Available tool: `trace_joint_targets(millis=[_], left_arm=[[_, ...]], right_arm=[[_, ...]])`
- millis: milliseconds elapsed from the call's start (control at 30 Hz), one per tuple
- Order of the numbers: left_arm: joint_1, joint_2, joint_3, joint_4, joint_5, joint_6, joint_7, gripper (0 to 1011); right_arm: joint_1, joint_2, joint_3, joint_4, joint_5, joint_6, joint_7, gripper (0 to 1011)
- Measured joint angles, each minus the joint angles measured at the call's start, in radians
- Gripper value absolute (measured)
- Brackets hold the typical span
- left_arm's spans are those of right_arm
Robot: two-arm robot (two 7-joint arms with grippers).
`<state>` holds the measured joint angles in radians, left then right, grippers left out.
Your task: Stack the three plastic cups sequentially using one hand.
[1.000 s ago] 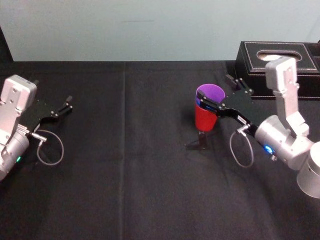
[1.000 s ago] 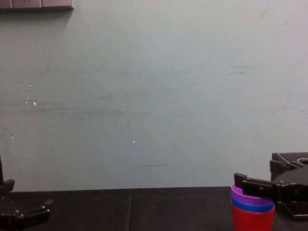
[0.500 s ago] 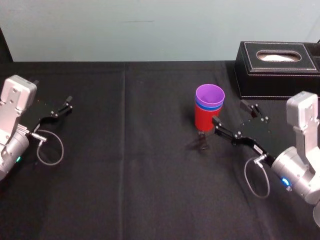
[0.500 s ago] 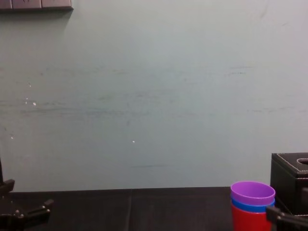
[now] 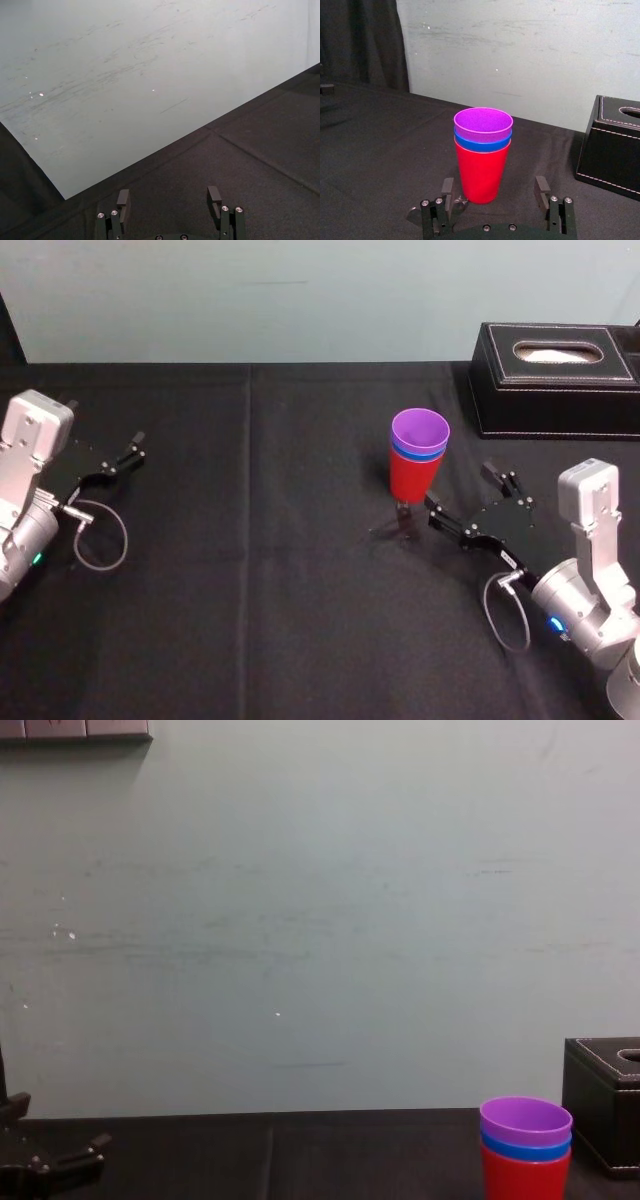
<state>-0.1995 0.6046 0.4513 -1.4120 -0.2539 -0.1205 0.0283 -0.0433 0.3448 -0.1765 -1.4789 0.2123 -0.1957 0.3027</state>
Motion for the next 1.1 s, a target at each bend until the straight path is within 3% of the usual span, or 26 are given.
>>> trace_joint_targets(millis=[267, 1100], left_arm=[[0.000, 0.000, 0.000, 0.000, 0.000, 0.000, 0.000, 1005], [0.000, 0.000, 0.000, 0.000, 0.000, 0.000, 0.000, 1005]], right_arm=[[0.005, -0.014, 0.000, 0.037, -0.034, -0.063, 0.012, 1004], [0.006, -0.014, 0.000, 0.035, -0.029, -0.054, 0.012, 1004]])
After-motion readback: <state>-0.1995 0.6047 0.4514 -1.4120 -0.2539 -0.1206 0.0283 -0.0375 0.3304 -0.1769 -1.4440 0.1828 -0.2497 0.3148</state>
